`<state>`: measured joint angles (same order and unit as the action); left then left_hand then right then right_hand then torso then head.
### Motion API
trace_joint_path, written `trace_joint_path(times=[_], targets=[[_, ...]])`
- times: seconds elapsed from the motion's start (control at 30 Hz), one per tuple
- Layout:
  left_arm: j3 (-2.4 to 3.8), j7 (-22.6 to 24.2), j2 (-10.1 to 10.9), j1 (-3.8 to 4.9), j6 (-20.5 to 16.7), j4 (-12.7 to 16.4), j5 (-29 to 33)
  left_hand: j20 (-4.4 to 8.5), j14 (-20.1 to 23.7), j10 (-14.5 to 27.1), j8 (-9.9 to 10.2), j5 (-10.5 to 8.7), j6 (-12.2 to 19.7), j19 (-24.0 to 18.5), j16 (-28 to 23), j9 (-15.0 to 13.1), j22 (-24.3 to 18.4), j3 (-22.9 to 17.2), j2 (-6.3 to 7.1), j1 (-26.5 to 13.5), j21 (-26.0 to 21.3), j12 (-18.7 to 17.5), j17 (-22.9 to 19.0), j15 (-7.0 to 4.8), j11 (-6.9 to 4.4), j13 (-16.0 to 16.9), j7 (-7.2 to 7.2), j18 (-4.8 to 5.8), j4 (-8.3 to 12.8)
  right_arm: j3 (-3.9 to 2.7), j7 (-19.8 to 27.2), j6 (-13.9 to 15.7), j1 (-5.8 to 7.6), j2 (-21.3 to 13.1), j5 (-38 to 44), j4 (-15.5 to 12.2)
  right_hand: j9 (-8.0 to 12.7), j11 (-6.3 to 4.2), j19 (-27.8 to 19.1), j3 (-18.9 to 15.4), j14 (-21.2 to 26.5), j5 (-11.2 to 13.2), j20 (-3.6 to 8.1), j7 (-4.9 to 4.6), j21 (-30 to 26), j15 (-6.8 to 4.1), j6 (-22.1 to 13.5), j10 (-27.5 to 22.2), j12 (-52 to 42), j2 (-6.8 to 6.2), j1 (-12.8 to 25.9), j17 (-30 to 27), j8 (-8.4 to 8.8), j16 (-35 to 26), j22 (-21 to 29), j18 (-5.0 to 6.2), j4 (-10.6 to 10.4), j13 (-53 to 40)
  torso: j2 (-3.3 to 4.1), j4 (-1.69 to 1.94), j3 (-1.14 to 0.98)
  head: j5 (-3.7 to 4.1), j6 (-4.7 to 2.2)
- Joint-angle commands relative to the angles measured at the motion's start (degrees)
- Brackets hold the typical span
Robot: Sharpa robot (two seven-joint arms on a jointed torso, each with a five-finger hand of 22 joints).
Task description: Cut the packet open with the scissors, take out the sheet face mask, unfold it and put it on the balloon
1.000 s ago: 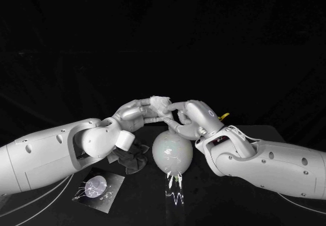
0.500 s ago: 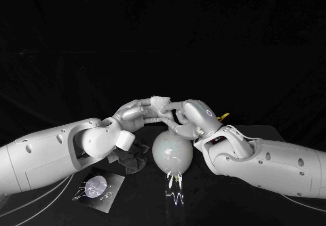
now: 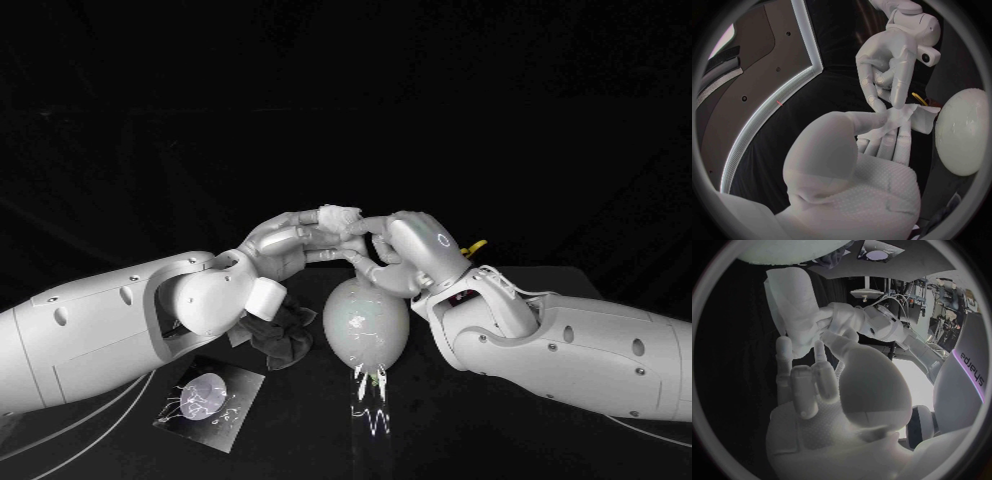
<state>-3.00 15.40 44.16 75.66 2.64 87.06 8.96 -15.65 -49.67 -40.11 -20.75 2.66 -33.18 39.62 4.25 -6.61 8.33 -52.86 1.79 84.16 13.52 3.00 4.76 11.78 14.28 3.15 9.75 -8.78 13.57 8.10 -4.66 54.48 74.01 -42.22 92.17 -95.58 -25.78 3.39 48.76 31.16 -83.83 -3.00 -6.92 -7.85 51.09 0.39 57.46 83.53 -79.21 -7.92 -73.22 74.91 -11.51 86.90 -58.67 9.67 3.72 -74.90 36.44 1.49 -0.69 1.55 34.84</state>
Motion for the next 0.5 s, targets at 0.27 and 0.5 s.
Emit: trace_joint_path(times=[0.27, 0.5], targets=[[0.08, 0.08, -0.04, 0.04, -0.47, 0.13, -1.46, 0.17, -1.98, -3.8, -0.89, 0.14, -1.75, 1.04, 0.38, -0.1, 0.65, -2.48, -3.34, 2.53, 1.44, 0.49, 0.11, -0.35, -0.25, 0.27, 7.27, 0.11, 0.15, -0.08, -1.15, 2.7, -0.01, -0.18, 2.47, -0.1, 0.18, -0.1, 0.45, 0.53, -1.81, 0.04, -0.02, -0.01, 0.26, -0.13, 0.59, 1.01, -0.31, -0.2, -0.52, 6.87, 0.47, 0.32, -0.11, 0.71, 0.12, -6.89, 0.0, 0.0, 0.01, -0.04, 0.07], [0.08, 0.13, -0.02, 0.04, -0.24, 0.12, -1.51, 0.05, -2.15, -3.85, -0.9, 0.15, -1.83, 0.72, 0.28, -0.03, 0.6, -3.39, -2.98, 2.73, 1.47, 0.36, 0.07, -0.37, -0.26, 0.21, 7.28, -0.04, 0.48, -0.13, -3.14, 1.63, 0.0, -0.31, 3.85, 0.25, 0.51, -0.01, 0.04, 0.51, -1.41, 0.14, 0.0, -0.14, -0.05, -0.08, 0.56, 0.6, 0.39, -0.96, -0.02, 6.17, 0.88, 0.08, 0.07, 0.75, -0.11, -6.38, -0.04, -0.02, 0.01, -0.02, 0.04]])
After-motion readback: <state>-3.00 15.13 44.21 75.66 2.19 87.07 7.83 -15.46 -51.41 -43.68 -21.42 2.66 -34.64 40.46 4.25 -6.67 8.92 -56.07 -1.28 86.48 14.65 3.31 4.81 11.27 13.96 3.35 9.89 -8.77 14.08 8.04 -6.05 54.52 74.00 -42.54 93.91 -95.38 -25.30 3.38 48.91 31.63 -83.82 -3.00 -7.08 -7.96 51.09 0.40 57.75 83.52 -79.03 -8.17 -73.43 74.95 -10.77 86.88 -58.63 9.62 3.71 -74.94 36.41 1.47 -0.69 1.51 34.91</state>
